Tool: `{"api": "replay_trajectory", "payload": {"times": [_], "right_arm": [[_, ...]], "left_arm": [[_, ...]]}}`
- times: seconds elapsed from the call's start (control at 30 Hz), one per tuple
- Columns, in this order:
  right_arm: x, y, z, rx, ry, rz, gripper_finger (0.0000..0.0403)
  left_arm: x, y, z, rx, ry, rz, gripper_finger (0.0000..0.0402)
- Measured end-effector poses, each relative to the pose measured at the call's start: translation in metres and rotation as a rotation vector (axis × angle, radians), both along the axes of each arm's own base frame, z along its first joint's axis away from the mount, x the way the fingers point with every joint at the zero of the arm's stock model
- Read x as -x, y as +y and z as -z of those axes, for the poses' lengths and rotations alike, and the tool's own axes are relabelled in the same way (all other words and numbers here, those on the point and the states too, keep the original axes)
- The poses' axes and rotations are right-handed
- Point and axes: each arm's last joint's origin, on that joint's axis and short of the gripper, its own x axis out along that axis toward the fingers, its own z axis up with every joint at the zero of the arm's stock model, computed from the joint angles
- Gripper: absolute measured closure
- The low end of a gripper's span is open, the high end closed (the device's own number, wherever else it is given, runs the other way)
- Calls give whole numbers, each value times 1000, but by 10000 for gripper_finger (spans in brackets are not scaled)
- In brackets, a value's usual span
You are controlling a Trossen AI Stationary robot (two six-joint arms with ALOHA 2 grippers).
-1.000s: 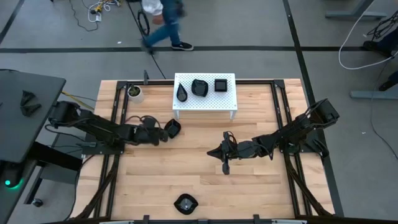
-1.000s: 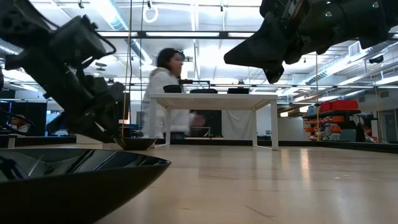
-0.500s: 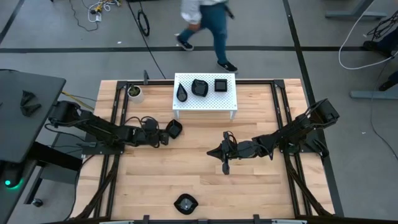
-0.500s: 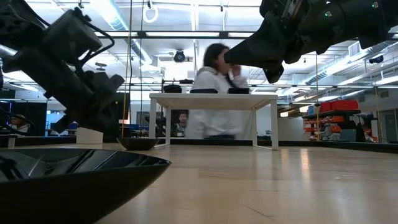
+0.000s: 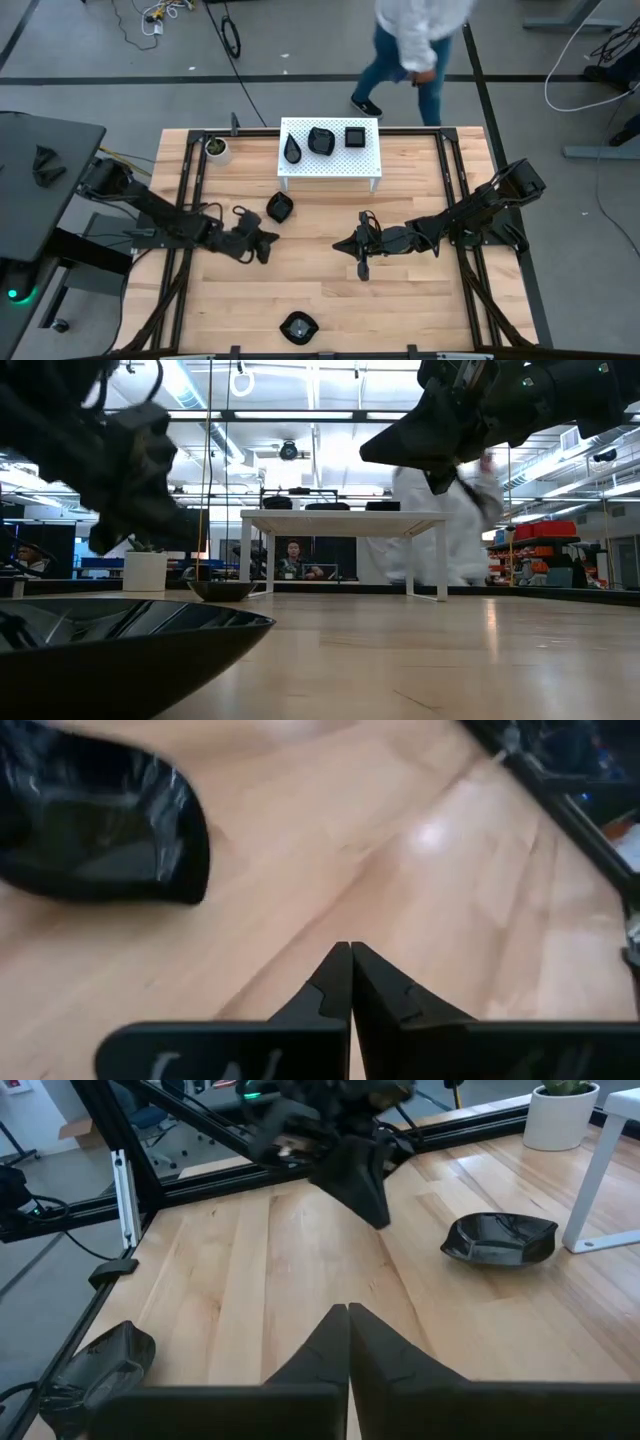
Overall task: Pick & Place Mini shaped plates
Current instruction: Stack the black leaf-shaped plate on top of the other black leaf-shaped plate on the shelf
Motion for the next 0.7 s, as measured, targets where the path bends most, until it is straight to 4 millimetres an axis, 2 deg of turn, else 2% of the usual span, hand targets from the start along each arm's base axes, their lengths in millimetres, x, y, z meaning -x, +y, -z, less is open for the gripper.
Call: {"api": "replay_trajectory", "payload": {"times": [0.13, 0.27, 0.57, 0.7], "right_arm": [[0, 0, 0, -22, 0, 7, 379], [0, 0, 0, -35, 0, 11, 364], [0, 0, 0, -45, -1, 15, 353], [0, 0, 0, -43, -1, 14, 353]], "left_arm": [[-5, 1, -9, -58, 16, -109, 398], [-6, 18, -7, -107, 104, -227, 383], [-10, 63, 9, -76, 247, -413, 236], [-12, 73, 19, -59, 298, -442, 215]]}}
